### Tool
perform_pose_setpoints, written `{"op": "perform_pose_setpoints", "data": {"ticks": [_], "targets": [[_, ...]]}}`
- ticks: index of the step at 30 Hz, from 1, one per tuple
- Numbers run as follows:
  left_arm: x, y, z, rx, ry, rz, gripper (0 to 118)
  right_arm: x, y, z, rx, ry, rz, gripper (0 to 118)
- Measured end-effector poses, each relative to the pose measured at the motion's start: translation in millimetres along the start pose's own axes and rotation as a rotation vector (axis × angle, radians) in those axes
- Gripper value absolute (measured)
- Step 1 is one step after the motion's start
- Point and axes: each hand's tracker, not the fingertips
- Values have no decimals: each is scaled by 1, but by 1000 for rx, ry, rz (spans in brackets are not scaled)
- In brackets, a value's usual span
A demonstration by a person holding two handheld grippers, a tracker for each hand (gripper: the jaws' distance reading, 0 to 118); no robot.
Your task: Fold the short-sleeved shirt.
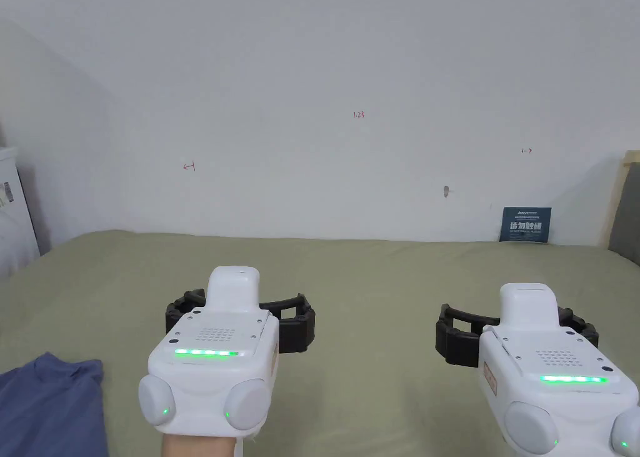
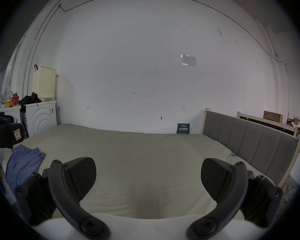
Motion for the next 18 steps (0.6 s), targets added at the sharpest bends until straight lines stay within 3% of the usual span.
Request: {"op": "perform_pose_setpoints", "data": {"ticks": [18], "targets": [[-3, 3, 2, 23, 2, 5, 118, -1, 4, 1, 10, 23, -6, 118]]}}
